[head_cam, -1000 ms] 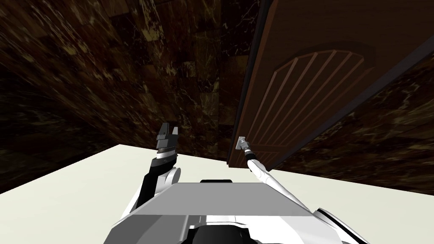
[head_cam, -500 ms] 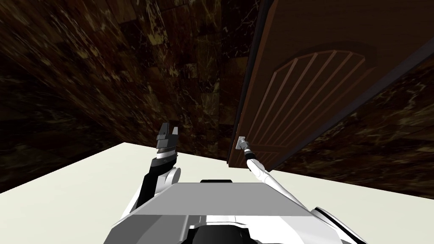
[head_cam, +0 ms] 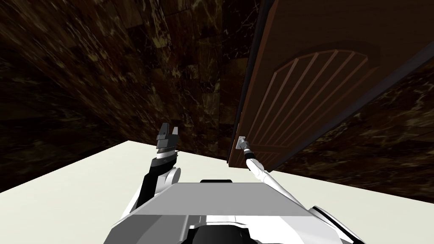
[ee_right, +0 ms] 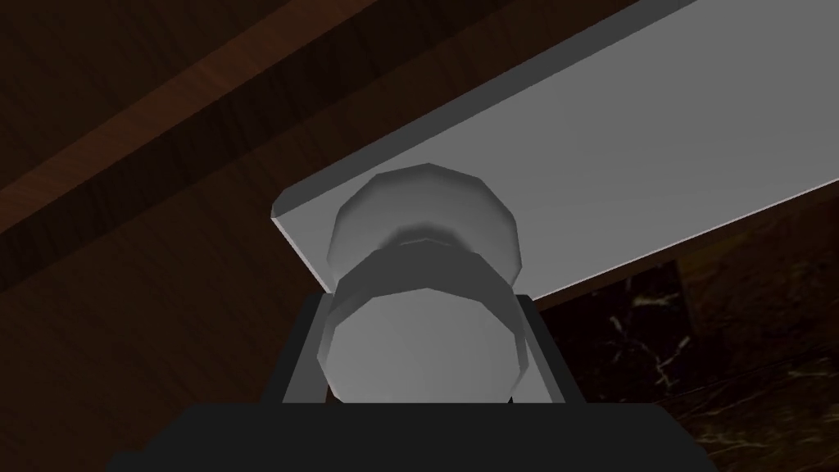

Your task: Pull the door open

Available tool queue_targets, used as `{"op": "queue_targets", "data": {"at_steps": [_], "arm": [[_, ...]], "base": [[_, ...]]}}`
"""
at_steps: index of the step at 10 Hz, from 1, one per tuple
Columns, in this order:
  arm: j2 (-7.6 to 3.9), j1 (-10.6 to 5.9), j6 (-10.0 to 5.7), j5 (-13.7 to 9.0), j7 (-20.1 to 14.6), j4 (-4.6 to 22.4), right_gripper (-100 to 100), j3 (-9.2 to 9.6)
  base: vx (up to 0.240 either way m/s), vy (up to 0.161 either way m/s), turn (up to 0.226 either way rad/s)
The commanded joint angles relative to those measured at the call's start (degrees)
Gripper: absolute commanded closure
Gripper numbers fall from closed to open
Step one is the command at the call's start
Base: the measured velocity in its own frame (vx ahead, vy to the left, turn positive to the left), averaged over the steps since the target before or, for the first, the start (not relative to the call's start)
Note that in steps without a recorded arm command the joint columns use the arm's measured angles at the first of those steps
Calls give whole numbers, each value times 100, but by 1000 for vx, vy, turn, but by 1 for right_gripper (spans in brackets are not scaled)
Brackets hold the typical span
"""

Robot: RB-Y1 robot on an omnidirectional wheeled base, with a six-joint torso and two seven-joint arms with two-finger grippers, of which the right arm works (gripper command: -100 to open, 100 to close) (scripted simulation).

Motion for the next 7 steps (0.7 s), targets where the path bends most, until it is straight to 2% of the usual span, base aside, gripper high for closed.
{"op": "queue_targets", "data": {"at_steps": [1, 7], "arm": [[21, -4, -3, 6, 178, -7, 100, -4], [159, -65, -25, 18, 1116, 55, 100, -107]], "base": [[-28, -13, 26], [-34, -16, 38]]}}
